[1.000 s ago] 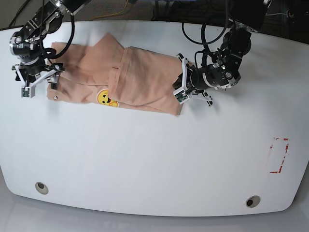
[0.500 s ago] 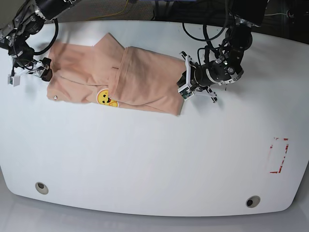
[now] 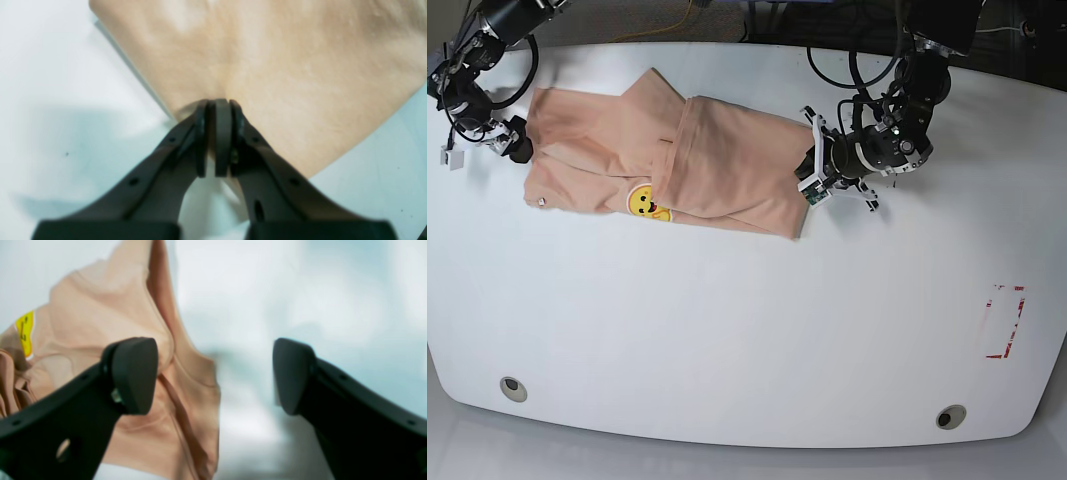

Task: Layout the t-shirt on the table in an organized manner, then fold the t-shirt properly
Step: 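Lower the right gripper onto the smiley-patch end and grasp it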

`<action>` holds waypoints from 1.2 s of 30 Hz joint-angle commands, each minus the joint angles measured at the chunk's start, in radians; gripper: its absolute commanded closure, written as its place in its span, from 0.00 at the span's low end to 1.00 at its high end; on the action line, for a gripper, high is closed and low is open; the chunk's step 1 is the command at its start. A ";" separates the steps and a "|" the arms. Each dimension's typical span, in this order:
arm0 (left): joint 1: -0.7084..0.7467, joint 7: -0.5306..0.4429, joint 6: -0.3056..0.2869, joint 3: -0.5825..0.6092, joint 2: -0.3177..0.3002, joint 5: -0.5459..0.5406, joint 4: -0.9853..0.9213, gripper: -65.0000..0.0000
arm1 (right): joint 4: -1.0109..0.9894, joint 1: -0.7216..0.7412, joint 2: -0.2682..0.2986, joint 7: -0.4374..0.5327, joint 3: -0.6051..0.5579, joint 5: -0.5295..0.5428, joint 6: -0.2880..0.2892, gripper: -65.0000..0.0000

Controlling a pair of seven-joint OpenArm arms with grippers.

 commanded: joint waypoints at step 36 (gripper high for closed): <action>0.014 -0.011 -0.002 -0.003 -0.003 -0.007 0.015 0.96 | 0.009 -0.041 -0.109 -0.009 -0.170 0.103 0.001 0.60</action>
